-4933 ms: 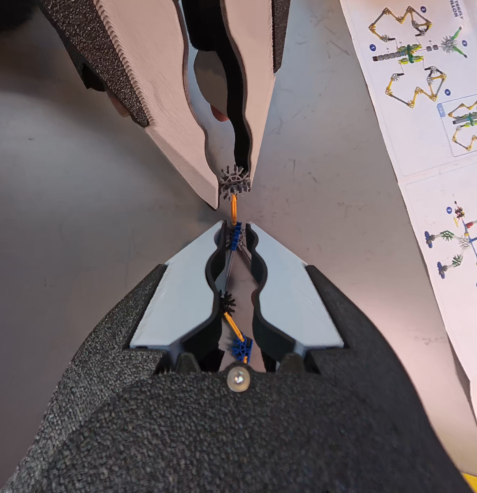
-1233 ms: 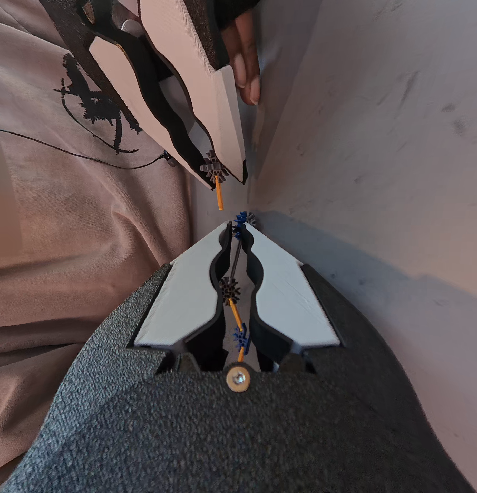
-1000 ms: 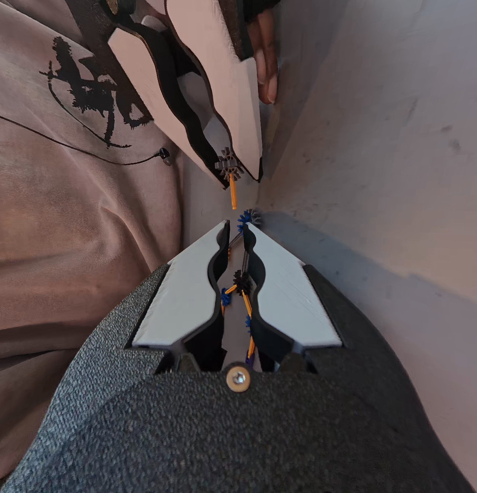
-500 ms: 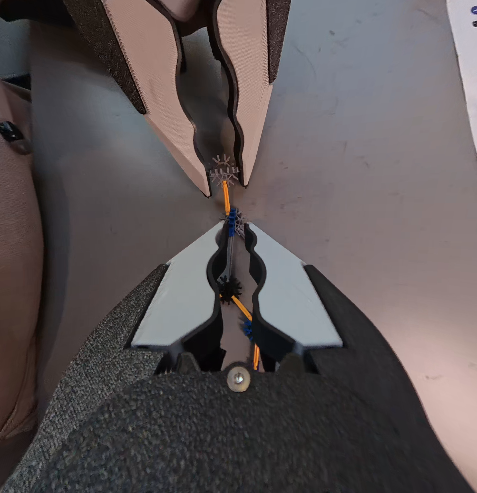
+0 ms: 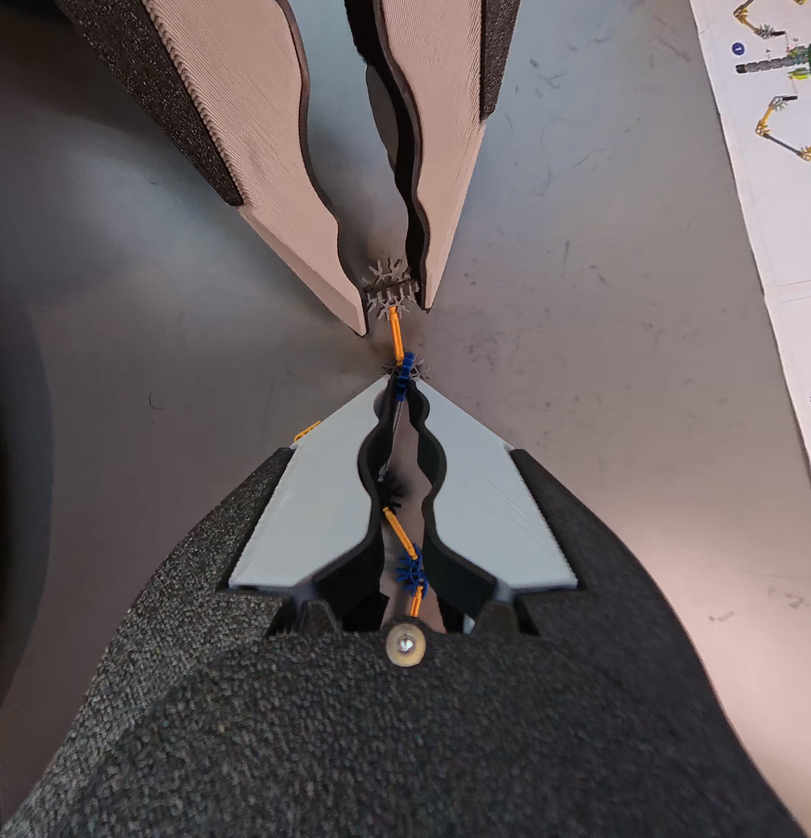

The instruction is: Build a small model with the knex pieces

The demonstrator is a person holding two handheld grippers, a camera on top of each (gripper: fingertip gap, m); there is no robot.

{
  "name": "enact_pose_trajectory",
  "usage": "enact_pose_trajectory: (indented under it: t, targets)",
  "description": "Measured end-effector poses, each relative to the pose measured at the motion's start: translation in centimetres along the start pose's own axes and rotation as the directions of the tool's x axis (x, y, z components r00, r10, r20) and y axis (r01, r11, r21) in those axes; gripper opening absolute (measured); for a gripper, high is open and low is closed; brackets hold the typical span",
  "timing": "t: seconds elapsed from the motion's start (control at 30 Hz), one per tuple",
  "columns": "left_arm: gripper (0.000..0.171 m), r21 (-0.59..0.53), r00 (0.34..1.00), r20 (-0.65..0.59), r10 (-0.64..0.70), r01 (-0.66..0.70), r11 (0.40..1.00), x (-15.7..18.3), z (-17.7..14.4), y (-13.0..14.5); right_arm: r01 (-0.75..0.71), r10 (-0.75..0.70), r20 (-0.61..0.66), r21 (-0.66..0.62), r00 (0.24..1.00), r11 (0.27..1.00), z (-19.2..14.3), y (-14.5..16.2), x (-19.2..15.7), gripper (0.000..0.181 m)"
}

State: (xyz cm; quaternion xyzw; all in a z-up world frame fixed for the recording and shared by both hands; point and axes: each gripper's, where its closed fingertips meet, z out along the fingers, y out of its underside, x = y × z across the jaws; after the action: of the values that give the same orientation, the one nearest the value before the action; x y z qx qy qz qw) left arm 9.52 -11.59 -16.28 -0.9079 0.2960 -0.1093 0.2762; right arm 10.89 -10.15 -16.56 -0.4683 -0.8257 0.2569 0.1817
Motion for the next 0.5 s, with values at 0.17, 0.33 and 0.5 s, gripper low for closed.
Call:
enact_pose_trajectory:
  t: [0.17, 0.33, 0.5]
  targets:
    - [0.024, -0.048, 1.0, 0.004, 0.026, -0.025, 0.999, -0.2, -0.2, 0.0, 0.003, -0.003, 0.001, 0.014, 1.0, 1.0, 0.1, -0.2, 0.0, 0.003]
    - [0.024, -0.044, 1.0, 0.001, 0.023, -0.023, 0.999, -0.3, -0.3, -0.5, 0.019, -0.019, -0.005, 0.02, 1.0, 1.0, 0.1, -0.2, -0.1, 0.003]
    - [0.024, 0.005, 1.0, 0.001, 0.029, -0.029, 1.0, -0.1, -0.3, -1.6, 0.013, -0.014, 0.023, 0.049, 1.0, 0.999, 0.4, -0.5, -0.6, 0.003]
